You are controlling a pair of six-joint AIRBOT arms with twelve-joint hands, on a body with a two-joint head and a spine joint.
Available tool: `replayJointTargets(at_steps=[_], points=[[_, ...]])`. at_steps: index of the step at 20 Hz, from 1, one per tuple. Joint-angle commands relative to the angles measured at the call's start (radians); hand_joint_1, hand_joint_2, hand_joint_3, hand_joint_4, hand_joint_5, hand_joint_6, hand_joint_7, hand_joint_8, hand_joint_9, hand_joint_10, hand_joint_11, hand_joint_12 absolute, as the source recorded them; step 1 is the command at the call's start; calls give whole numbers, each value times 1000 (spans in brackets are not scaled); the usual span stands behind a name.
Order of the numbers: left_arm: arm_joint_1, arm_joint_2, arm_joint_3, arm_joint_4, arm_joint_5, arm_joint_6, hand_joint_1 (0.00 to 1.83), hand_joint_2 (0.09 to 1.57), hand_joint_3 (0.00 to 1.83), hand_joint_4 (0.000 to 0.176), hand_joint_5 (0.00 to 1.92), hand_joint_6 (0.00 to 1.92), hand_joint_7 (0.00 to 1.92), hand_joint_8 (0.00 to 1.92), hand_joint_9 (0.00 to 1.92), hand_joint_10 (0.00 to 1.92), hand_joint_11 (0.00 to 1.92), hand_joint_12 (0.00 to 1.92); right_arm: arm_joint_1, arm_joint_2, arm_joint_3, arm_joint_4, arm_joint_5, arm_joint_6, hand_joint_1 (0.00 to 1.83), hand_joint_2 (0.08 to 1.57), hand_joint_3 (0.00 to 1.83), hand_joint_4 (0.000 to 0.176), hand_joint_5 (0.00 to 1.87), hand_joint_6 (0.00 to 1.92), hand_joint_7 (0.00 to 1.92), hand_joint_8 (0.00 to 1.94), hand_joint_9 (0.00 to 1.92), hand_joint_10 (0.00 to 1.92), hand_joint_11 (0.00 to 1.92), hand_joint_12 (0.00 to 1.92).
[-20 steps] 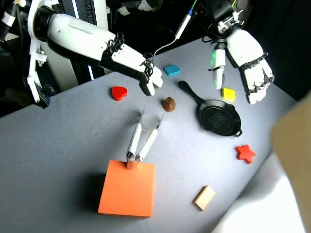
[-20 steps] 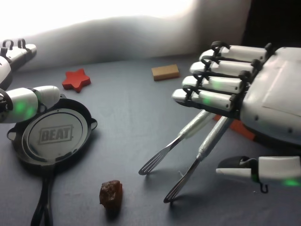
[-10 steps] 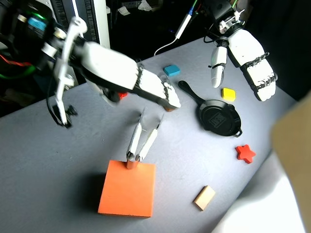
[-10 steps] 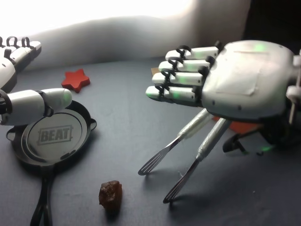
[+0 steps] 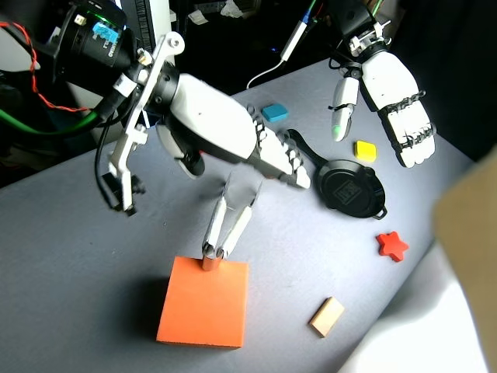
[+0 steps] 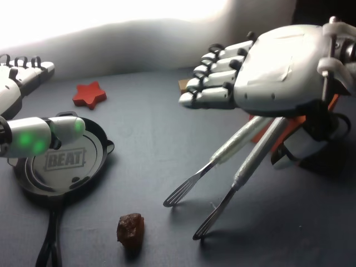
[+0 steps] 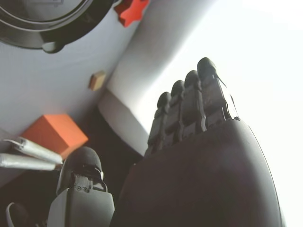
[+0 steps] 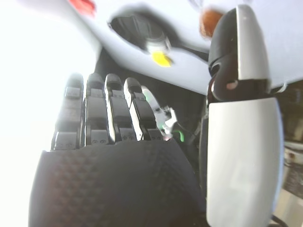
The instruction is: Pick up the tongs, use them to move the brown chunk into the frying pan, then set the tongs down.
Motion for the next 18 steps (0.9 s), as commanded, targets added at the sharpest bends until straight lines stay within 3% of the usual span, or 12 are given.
replayJointTargets(at_steps=[1,2,5,7,9,12,14,15,18], points=[[-1,14,0,30,-91,-1,0,1145,0,0,37,5,61,0,39,0,0,236,17,-3,5,-74,53,90,971,858,0,0,0,0,0,0,0,0,0,0],[11,14,-4,26,-96,-6,0,1157,0,0,42,5,66,1,35,0,0,212,23,-6,10,-180,46,212,978,858,0,0,0,0,0,0,0,0,0,0],[30,14,-13,7,-137,-6,0,1153,0,0,12,0,23,0,2,0,0,161,26,-14,10,-239,54,305,995,853,0,0,0,0,0,0,0,0,0,0],[30,14,-18,7,-141,-6,0,1164,2,0,2,0,4,0,0,0,0,78,20,-39,18,-348,20,444,1004,856,0,0,0,0,0,0,0,0,0,0],[25,14,-29,7,-151,-6,0,1172,1,5,9,1,40,0,22,0,0,149,4,-74,36,-451,-26,555,1006,856,0,0,0,0,0,0,0,0,0,0],[24,13,-47,7,-153,-4,0,1159,0,6,0,0,35,3,26,1,0,164,-14,-108,43,-455,-37,574,1018,860,0,0,0,0,0,0,0,0,0,0],[27,13,-53,7,-155,-3,0,1160,0,0,3,1,33,1,19,1,0,123,-16,-138,44,-457,-120,602,1029,876,0,0,0,0,0,0,0,0,0,0],[27,12,-53,7,-157,-3,0,1159,0,8,0,0,25,0,12,0,0,107,-22,-152,45,-465,-148,616,1013,888,0,0,0,0,0,0,0,0,0,0],[27,12,-51,6,-171,-3,0,1169,4,7,0,0,4,2,0,0,0,1,-51,-185,49,-542,-154,662,1025,892,0,0,17,7,37,14,13,6,25,19]])
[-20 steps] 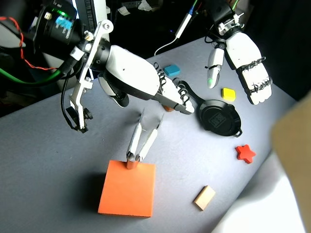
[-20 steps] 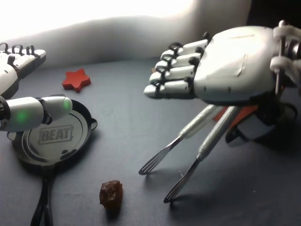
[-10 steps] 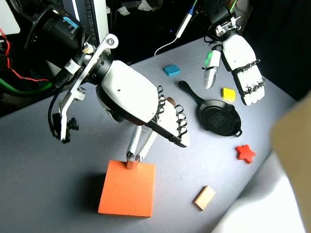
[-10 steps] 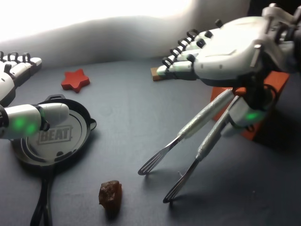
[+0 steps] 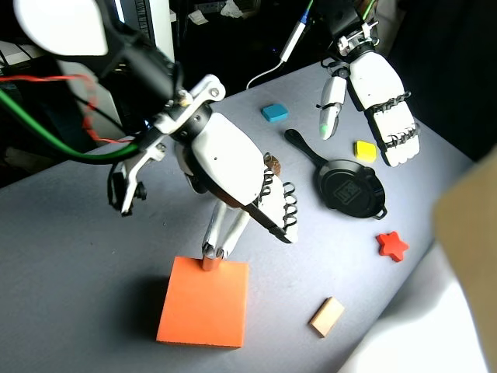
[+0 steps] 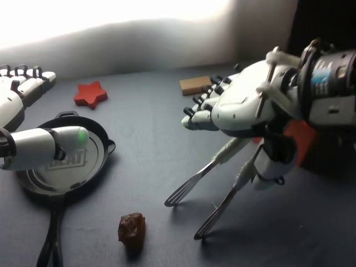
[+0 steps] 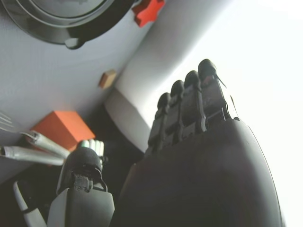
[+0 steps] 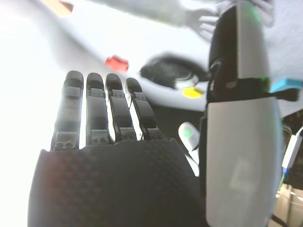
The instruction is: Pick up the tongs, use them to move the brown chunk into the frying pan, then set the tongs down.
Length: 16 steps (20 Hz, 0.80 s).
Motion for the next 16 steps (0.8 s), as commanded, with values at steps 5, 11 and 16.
replayJointTargets(at_steps=[5,11,16], points=[[-16,7,8,40,-100,4,0,1152,0,4,0,0,0,0,0,0,0,0,-10,-29,24,-73,22,21,1089,873,0,0,5,1,0,0,0,0,0,0],[-30,-1,7,40,-95,22,0,1168,3,0,0,0,13,1,0,0,14,13,-42,-61,58,-74,-5,-5,1072,914,4,0,0,0,0,0,0,0,0,0],[-31,-2,9,38,-95,22,0,1160,0,22,2,0,16,5,0,0,13,6,-69,-76,93,-112,40,-10,1110,902,0,0,0,0,0,0,0,0,3,1]])
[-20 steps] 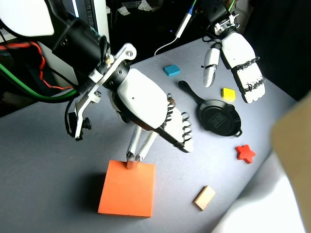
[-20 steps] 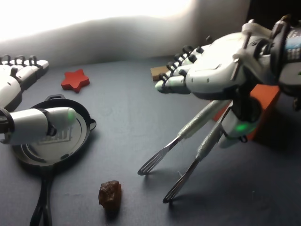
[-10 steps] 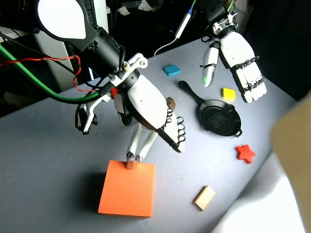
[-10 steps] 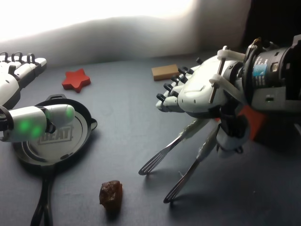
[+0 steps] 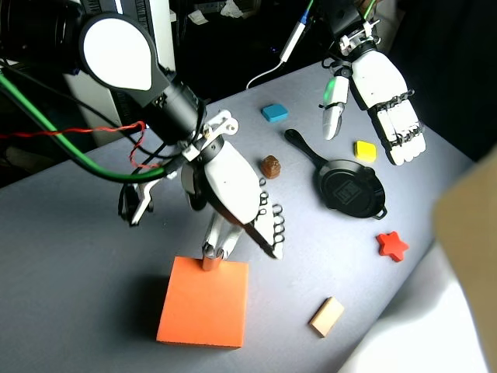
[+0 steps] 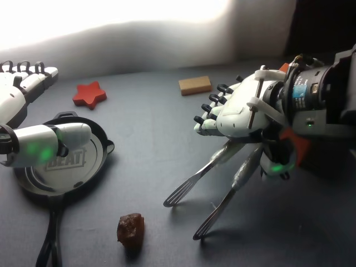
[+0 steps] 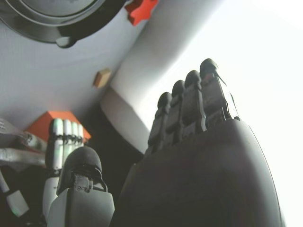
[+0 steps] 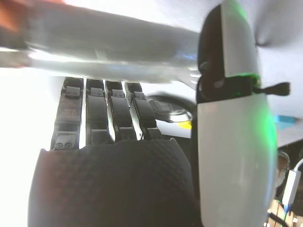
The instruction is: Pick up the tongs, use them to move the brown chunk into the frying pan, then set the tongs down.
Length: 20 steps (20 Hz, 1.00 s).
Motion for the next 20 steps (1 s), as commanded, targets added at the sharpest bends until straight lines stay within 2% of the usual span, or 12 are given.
replayJointTargets(at_steps=[1,2,4,5,7,9,18,19,20], points=[[-13,3,8,37,-97,2,0,1160,0,22,2,0,16,5,0,0,13,6,0,-1,2,-40,59,-4,1110,902,0,0,0,0,0,0,0,0,3,1],[-14,2,8,37,-97,2,0,1163,1,26,6,2,21,7,9,4,18,9,-5,-3,10,-43,59,-4,1131,896,0,0,0,0,0,0,0,0,0,0],[-14,1,9,36,-97,2,0,1164,1,19,10,3,30,7,10,3,13,9,-15,-8,25,-44,63,-4,1163,888,0,0,0,0,0,0,0,0,0,0],[-14,1,10,34,-97,2,0,1162,0,25,33,12,51,14,31,11,34,20,-19,-11,33,-45,67,-4,1171,893,0,0,1,0,0,0,0,0,0,0],[-14,1,10,30,-97,2,0,1161,0,18,20,4,31,2,10,1,13,16,-29,-16,45,-50,70,-3,1161,902,0,0,0,0,0,0,0,0,9,5],[-15,1,6,30,-97,3,0,1144,0,22,16,2,31,1,13,2,19,21,-36,-17,49,-56,71,-4,1173,900,0,0,0,0,0,0,0,0,0,1],[-8,0,10,24,-97,9,0,1152,0,22,22,1,31,4,13,4,11,34,-63,-29,54,-94,78,22,1146,909,2,0,15,6,15,6,2,1,19,12],[-8,0,11,24,-97,9,0,1155,0,20,33,5,41,7,21,6,8,38,-64,-30,56,-95,78,22,1158,908,0,0,49,12,53,5,37,17,0,226],[-7,0,11,24,-97,10,0,1151,0,21,23,1,29,1,10,1,1,38,-65,-31,57,-95,78,22,1156,932,11,0,59,16,61,7,42,19,0,241]])
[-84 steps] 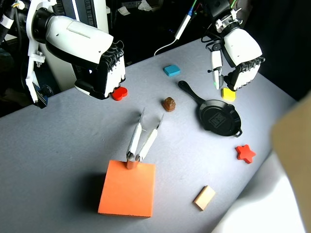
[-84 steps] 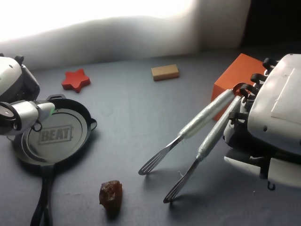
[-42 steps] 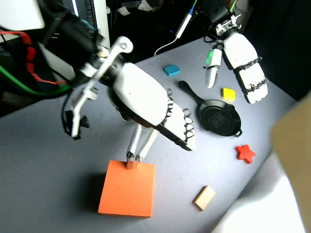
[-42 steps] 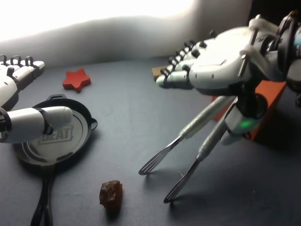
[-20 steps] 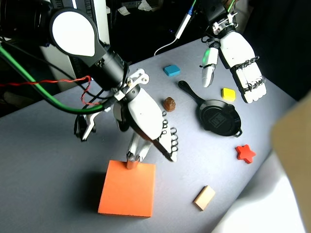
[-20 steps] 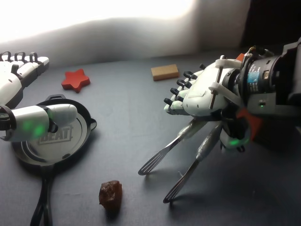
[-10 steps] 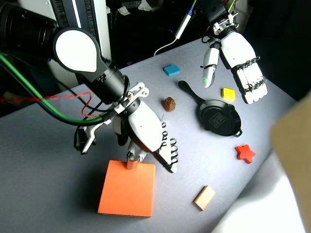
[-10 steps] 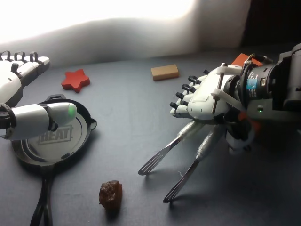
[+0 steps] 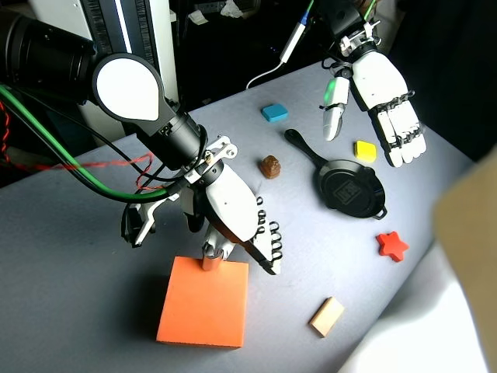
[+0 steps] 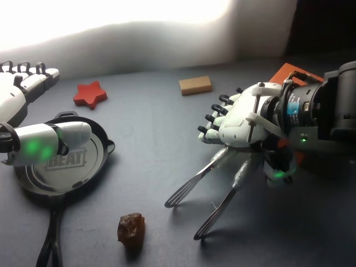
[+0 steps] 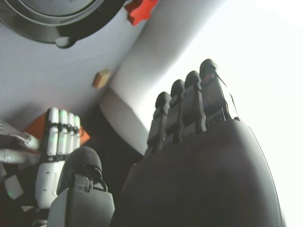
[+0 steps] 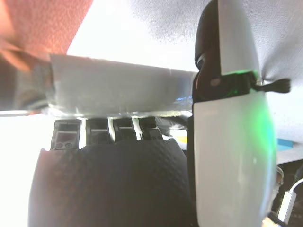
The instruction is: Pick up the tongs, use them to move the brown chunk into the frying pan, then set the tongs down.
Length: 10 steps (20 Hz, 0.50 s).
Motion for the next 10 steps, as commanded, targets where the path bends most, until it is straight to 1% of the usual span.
replayJointTargets(at_steps=[1,2,3,4,5,6,8,10], points=[[-2,6,5,39,-97,2,0,1145,0,21,18,1,31,0,11,0,0,78,3,3,2,-37,37,1,1143,944,15,0,95,30,100,15,69,32,0,403],[-1,7,3,39,-97,2,0,1146,0,24,17,0,33,0,14,1,0,70,1,3,2,-37,38,1,1131,948,15,0,125,41,132,19,94,45,0,560],[-1,7,2,39,-95,2,0,1150,2,27,30,6,40,3,19,3,0,68,0,3,2,-37,38,1,1130,941,10,0,165,56,174,25,129,63,0,760],[-1,7,1,39,-91,3,0,1161,5,29,24,2,32,1,11,1,0,51,-1,3,3,-38,39,1,1185,937,7,0,210,72,212,29,157,79,0,903],[-1,7,1,39,-85,3,0,1169,2,26,56,1,56,0,29,1,0,108,-1,3,3,-38,41,1,1203,946,11,0,231,78,237,29,176,91,0,983],[0,7,1,39,-82,3,0,1165,0,25,46,0,49,0,25,0,0,120,-2,3,4,-40,41,1,1199,936,6,0,270,91,287,37,215,111,0,1077],[3,7,1,39,-82,3,0,1147,0,26,4,0,8,1,1,0,0,20,-2,3,4,-42,42,1,1239,920,0,0,321,104,350,38,257,141,0,1166],[3,7,2,39,-82,3,0,1150,0,30,23,8,21,7,12,4,24,18,-2,3,5,-43,42,1,1230,922,0,0,360,118,409,40,297,184,0,1256]])
